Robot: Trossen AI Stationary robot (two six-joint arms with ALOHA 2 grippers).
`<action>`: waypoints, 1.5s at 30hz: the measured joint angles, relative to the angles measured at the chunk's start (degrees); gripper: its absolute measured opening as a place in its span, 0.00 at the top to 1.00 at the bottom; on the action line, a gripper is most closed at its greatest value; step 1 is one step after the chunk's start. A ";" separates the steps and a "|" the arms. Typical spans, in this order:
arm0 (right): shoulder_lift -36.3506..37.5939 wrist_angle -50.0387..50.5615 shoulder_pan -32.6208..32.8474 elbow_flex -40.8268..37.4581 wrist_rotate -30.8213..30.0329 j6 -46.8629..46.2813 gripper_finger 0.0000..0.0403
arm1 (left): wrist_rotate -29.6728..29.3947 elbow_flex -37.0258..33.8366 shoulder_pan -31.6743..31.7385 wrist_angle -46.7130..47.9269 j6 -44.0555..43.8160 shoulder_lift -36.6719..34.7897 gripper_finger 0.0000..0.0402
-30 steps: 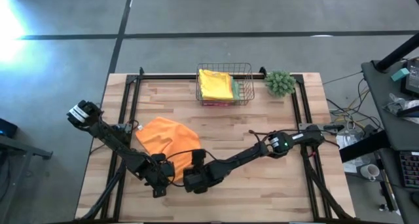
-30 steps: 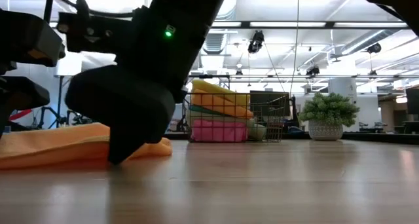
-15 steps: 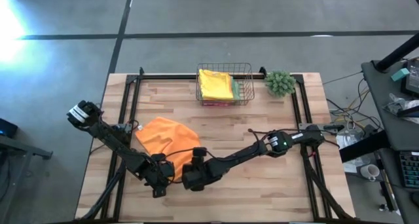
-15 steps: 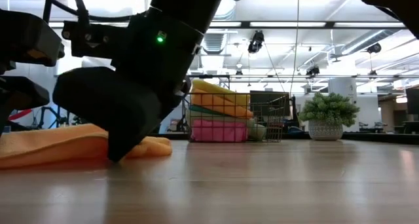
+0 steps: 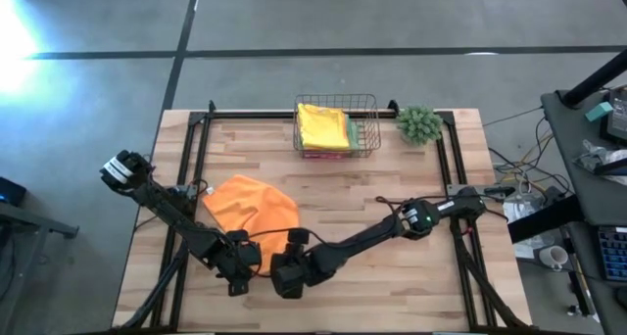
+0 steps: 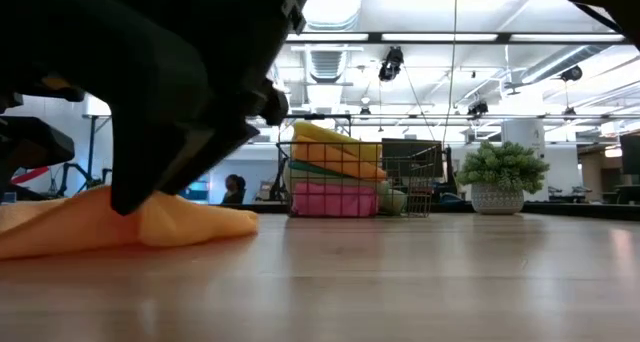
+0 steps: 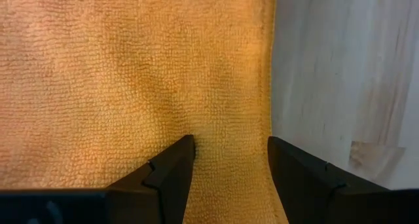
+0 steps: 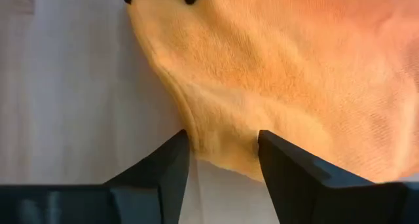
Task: Fold microfiber towels
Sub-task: Fold the orange microfiber cloth
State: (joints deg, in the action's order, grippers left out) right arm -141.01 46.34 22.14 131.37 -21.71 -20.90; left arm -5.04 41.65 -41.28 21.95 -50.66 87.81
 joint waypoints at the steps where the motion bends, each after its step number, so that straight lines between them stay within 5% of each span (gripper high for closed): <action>1: 0.00 0.20 0.17 0.35 -0.15 0.20 0.57 | 0.00 0.00 0.00 -0.01 -0.02 0.00 0.55; 19: -0.70 -7.44 -0.05 -5.00 -1.16 5.34 0.59 | 0.54 -0.09 -0.04 -0.14 -0.02 -0.63 0.55; 24: -0.72 -6.36 -0.05 -5.03 -3.49 5.41 0.69 | 0.59 -0.13 -0.10 -0.06 -0.15 -1.12 0.55; 30: -0.81 -6.23 -0.16 -5.03 -3.86 4.97 0.94 | 1.17 1.62 -0.59 4.15 -1.78 -3.24 0.55; 45: -0.81 -4.29 -1.10 -0.60 -2.20 1.28 0.98 | -2.51 3.89 -6.93 6.15 -7.81 -1.67 0.55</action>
State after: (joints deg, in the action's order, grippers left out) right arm -141.82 42.05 21.04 130.77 -23.91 -19.62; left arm -7.55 45.54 -48.21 28.10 -58.46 86.14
